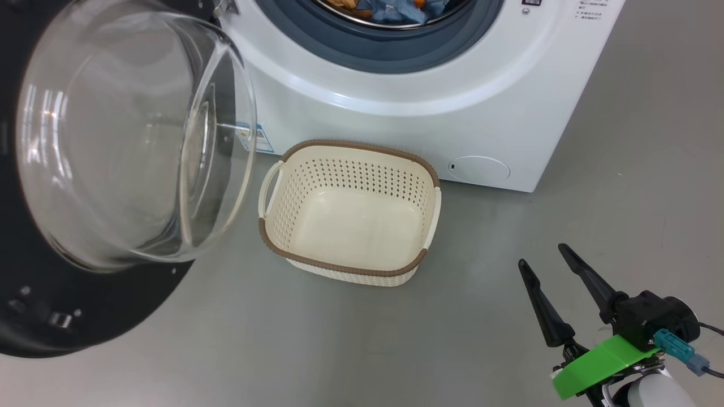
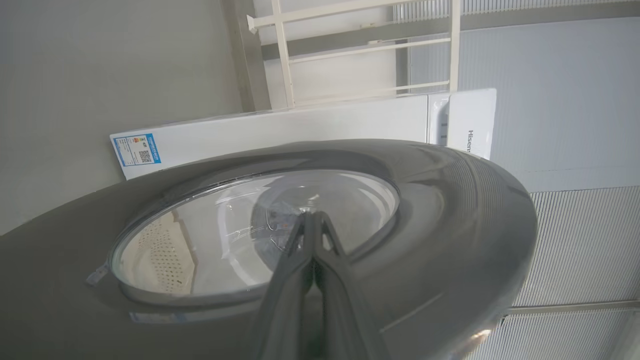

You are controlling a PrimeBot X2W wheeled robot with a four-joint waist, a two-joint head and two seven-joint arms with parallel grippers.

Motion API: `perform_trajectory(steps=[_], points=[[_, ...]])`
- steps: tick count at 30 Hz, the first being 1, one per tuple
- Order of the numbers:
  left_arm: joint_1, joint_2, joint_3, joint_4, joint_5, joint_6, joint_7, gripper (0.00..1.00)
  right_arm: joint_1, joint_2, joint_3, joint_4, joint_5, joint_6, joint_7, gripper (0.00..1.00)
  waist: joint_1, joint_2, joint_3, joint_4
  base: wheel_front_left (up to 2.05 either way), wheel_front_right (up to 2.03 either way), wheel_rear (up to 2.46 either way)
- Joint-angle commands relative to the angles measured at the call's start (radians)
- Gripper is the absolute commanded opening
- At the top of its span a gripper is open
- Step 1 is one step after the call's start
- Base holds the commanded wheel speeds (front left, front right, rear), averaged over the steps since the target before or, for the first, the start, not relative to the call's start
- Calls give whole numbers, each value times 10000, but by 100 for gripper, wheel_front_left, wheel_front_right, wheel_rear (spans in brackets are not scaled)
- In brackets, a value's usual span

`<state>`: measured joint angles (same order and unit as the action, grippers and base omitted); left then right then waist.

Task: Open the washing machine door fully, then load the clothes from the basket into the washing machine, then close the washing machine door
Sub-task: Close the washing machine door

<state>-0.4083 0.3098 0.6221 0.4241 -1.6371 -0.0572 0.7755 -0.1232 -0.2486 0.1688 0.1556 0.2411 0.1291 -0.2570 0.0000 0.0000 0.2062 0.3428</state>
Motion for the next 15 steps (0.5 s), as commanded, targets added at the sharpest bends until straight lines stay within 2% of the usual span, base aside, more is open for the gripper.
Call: perform_trajectory(steps=[1, 15], points=[[109, 337, 26, -515, -93, 82, 313, 0, -98, 22, 172, -248, 48, 16, -48, 100, 0, 0, -13, -2, 0, 0, 0], [1151, -677, -887, -3203, -693, 999, 1896, 0, -202, 349, 226, -129, 129, 16, -48, 100, 0, 0, -148, -255, 0, 0, 0]])
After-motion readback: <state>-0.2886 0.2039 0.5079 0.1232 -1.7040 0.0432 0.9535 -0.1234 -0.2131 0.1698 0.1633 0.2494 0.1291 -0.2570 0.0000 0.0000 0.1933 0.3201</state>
